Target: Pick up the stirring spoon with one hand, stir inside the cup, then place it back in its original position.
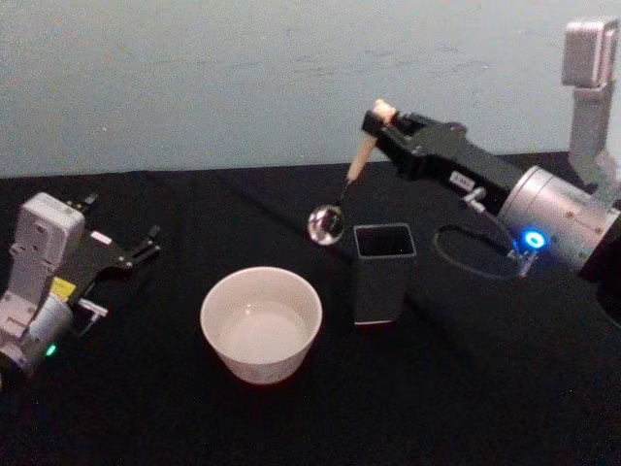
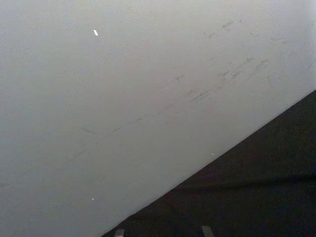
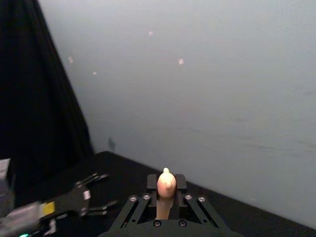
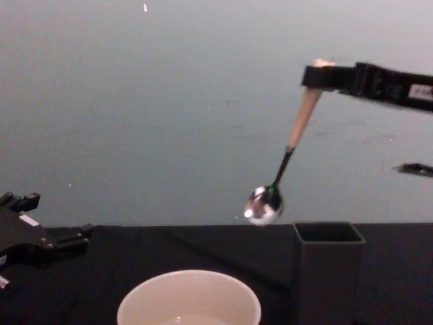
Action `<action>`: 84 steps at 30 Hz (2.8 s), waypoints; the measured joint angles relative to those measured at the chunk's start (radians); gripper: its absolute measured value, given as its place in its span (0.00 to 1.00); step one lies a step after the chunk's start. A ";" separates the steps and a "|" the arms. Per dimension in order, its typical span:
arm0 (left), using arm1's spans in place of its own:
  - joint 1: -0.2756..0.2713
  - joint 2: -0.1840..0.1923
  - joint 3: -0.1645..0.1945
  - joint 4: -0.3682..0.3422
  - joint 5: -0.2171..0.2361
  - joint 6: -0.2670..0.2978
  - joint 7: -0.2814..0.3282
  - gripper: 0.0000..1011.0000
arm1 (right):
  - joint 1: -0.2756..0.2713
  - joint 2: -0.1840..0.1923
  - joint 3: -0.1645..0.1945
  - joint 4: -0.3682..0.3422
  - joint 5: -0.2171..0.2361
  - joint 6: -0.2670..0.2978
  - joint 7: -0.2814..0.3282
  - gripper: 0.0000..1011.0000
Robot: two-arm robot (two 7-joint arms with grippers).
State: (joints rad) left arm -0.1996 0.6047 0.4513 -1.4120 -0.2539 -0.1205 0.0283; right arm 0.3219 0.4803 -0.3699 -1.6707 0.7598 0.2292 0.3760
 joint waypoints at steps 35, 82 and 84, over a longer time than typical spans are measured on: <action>0.000 0.000 0.000 0.000 0.000 0.000 0.000 0.99 | 0.008 -0.040 -0.227 0.090 -0.163 -0.075 0.076 0.21; 0.000 0.000 0.000 0.000 0.000 0.000 0.000 0.99 | -0.019 -0.087 -0.140 0.149 -0.287 -0.096 0.102 0.21; 0.000 0.000 0.000 0.000 0.000 0.000 0.000 0.99 | -0.035 -0.069 -0.139 0.125 -0.274 -0.085 0.113 0.21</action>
State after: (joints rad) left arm -0.1995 0.6047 0.4514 -1.4120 -0.2539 -0.1205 0.0283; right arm 0.2865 0.4115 -0.5087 -1.5458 0.4858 0.1446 0.4886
